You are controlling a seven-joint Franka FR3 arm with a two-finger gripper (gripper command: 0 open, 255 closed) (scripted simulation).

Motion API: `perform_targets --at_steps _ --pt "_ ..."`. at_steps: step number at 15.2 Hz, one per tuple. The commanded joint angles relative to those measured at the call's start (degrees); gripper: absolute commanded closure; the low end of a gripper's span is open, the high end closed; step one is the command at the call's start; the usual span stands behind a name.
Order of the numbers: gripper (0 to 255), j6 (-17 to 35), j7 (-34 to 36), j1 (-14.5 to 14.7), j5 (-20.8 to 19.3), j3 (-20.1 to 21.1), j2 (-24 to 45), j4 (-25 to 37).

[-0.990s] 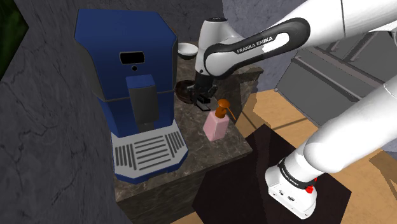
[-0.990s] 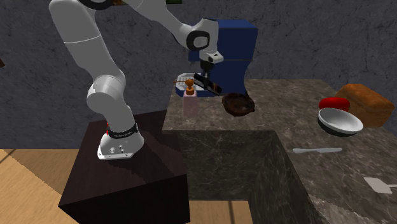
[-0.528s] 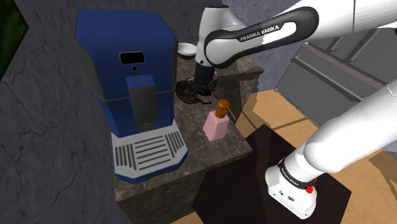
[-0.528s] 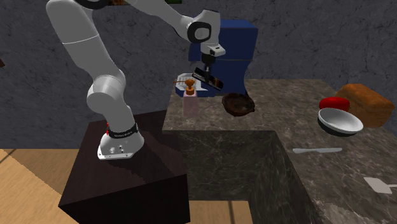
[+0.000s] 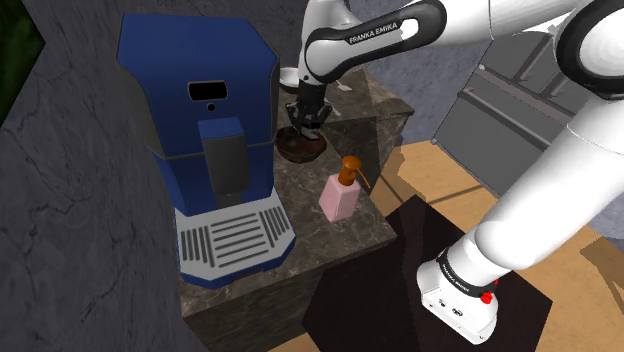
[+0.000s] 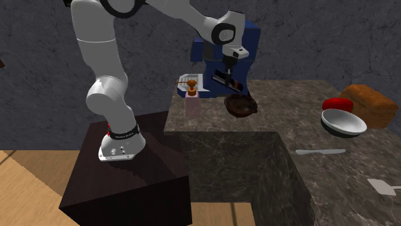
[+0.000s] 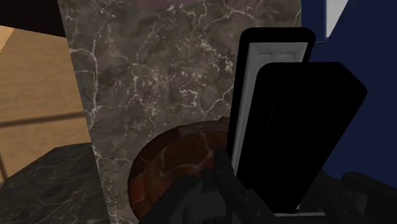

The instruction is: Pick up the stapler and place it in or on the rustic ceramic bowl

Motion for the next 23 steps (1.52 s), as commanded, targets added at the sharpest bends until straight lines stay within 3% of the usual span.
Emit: perform_targets --at_steps 1,6,18,23 --pt "255 -1.2 -1.0 -0.6 -1.2 -0.8 3.6 4.6" --pt "255 -5.4 -3.0 -1.3 -3.8 -2.5 13.9 18.8" --pt "255 2.4 -2.3 -0.9 -5.0 -3.2 17.9 14.9" --pt "255 2.4 -2.3 -0.9 -5.0 -3.2 17.9 14.9"
